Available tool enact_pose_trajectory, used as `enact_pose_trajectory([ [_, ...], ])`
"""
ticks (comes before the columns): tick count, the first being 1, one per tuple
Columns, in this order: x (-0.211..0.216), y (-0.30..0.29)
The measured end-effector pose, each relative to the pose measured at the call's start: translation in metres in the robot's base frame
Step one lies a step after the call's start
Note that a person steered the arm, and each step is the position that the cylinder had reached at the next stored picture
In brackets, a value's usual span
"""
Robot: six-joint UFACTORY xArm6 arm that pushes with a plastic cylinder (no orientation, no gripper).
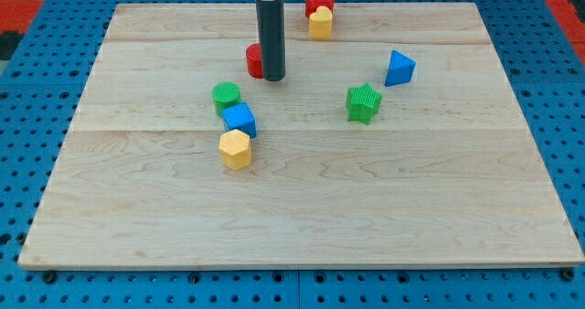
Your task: Keep red blocks and yellow blocks in a vertical line
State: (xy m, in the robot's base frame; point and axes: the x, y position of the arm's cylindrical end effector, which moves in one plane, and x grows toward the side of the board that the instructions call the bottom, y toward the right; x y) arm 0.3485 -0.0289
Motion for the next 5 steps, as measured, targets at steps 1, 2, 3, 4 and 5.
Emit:
enact_pose_trajectory([
  [1,0.046,-0.006],
  [2,0.055,-0.049],
  [3,0.021,-0.075],
  [4,0.012,-0.036],
  [5,-0.011,-0.033],
])
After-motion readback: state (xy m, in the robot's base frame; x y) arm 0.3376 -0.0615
